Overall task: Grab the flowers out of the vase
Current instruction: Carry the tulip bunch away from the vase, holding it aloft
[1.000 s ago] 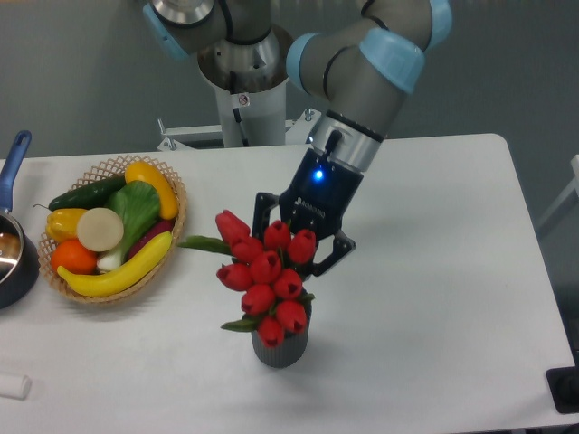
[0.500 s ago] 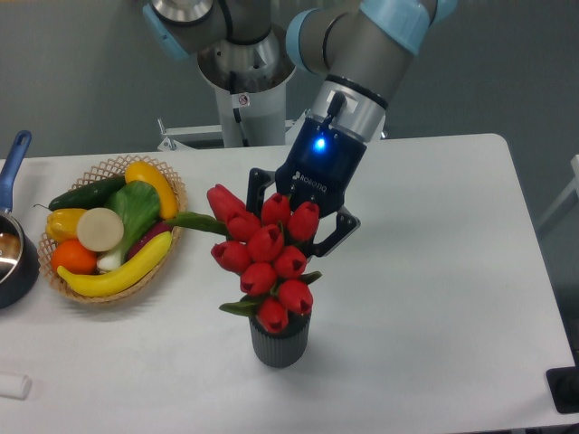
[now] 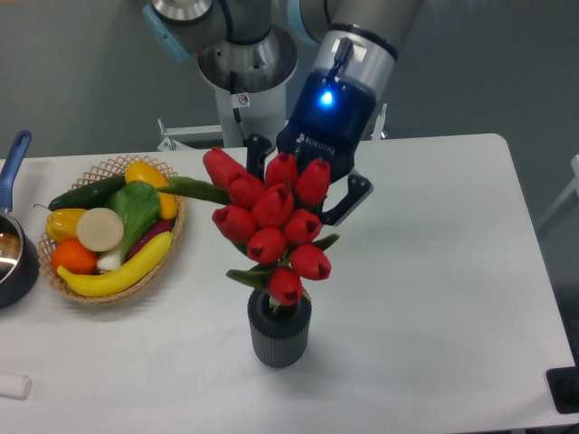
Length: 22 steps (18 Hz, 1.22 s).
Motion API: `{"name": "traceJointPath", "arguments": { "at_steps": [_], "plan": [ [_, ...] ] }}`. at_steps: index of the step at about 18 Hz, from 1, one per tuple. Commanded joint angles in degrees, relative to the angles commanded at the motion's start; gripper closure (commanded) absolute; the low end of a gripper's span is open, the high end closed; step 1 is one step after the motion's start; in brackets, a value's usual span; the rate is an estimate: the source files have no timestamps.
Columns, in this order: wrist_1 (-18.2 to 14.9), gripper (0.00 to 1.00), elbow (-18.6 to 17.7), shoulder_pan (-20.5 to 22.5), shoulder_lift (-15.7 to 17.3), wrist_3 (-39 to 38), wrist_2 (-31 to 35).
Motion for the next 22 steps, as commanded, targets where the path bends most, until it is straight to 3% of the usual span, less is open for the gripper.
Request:
{"name": "traceJointPath", "arguments": {
  "at_steps": [3,9,15,22],
  "plan": [
    [-0.1,0.53,-0.4,4.2,1.1,-0.2,0.2],
    [0.0,0.53,-1.7,13.2,0.3,0.6,0.4],
    [0.0,0.53,-3.3,19.7,-2.4,8.7,-3.4],
    [0.0,0.53,-4.9,20.3,-3.5,11.8,-3.4]
  ]
}}
